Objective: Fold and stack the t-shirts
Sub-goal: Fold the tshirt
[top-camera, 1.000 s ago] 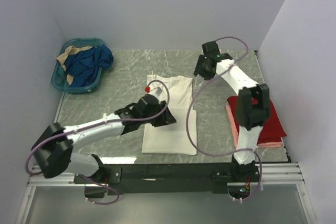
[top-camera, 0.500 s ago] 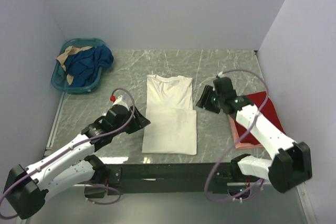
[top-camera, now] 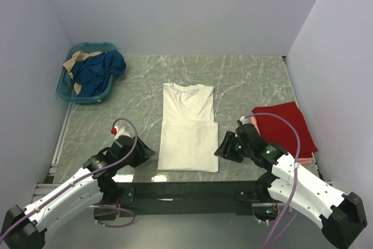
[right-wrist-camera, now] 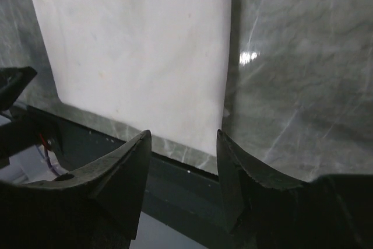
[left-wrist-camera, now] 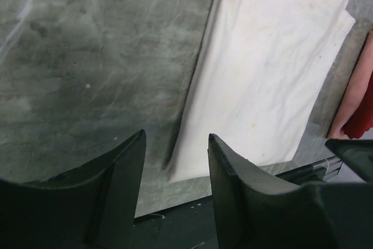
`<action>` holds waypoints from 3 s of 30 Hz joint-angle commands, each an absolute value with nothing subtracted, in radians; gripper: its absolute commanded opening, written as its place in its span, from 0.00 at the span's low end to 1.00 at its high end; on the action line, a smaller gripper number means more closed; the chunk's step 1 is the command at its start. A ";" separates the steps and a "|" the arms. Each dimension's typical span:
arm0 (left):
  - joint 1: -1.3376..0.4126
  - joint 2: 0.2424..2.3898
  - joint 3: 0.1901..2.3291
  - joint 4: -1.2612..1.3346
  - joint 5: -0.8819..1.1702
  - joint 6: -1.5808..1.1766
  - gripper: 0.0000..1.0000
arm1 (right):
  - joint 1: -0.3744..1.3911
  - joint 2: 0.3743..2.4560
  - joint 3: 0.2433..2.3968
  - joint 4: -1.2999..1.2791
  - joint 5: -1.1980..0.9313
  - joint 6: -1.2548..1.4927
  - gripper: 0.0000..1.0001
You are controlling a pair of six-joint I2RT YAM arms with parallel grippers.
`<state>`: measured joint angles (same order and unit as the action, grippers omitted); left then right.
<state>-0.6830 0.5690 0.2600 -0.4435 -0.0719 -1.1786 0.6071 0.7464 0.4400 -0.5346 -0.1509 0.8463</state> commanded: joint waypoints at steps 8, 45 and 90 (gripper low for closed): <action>-0.686 0.505 0.229 -0.529 -0.060 -1.258 0.51 | 0.726 0.742 0.354 -0.544 -0.218 0.963 0.55; -0.959 0.669 0.149 -0.324 -0.117 -1.402 0.54 | 0.735 0.742 0.262 -0.446 -0.236 1.019 0.54; -1.086 0.623 0.351 -0.474 -0.210 -1.350 0.01 | 0.733 0.548 0.425 -0.703 -0.123 0.900 0.00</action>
<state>-1.0809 0.6189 0.2882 -0.4320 -0.1444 -1.3727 0.7288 0.5526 0.3367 -0.6441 -0.1947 0.9390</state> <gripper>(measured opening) 0.028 0.010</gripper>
